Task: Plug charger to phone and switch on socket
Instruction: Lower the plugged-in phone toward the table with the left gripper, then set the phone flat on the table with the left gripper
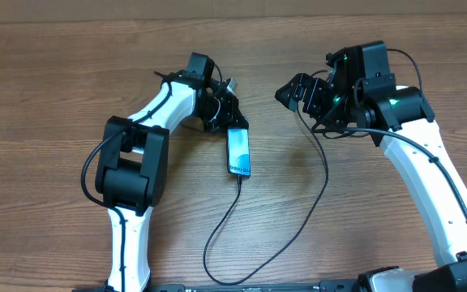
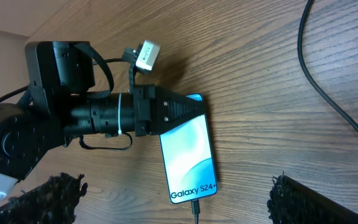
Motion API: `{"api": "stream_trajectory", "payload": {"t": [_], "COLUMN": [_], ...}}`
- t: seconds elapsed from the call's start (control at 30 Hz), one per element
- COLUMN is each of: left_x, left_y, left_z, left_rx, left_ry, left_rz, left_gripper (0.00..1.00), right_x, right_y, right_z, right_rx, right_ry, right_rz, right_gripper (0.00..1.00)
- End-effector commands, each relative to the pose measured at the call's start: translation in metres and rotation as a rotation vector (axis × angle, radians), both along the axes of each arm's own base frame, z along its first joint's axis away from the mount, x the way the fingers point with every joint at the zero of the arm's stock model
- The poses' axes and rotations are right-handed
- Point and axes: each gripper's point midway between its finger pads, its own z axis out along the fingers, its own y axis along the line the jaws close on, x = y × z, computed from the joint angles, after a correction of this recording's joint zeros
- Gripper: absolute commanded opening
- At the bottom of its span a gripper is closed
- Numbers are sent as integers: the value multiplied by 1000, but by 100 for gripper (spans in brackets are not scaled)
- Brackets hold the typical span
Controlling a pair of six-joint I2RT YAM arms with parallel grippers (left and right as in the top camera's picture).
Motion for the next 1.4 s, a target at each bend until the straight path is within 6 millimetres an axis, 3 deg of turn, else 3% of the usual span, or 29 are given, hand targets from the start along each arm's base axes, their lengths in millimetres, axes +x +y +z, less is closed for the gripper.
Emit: {"api": "stream_trajectory", "payload": {"t": [0.0, 0.2, 0.4, 0.53, 0.87, 1.07, 1.37], "left_x": [-5, -9, -8, -8, -10, -11, -11], "left_y": [-5, -3, -4, -3, 15, 17, 17], "left_z": [-9, -31, -33, -34, -48, -49, -49], "left_rx": [17, 34, 34, 36, 162, 170, 174], "left_ry": [28, 85, 88, 91, 97, 99, 98], "left_rz": [1, 21, 26, 26, 52, 53, 53], "left_gripper": [8, 7, 8, 19, 27, 33, 55], "right_x": [3, 3, 3, 3, 3, 3, 2], "right_y": [-5, -6, -6, -6, -6, -6, -6], "right_z": [8, 7, 7, 7, 7, 7, 7], "right_rx": [-16, -27, -29, -29, -28, -28, -29], "right_ry": [-34, -37, -40, -40, -39, -39, -36], "right_rz": [-8, -4, 0, 0, 0, 0, 0], "right_gripper": [100, 100, 100, 100, 100, 100, 100]}}
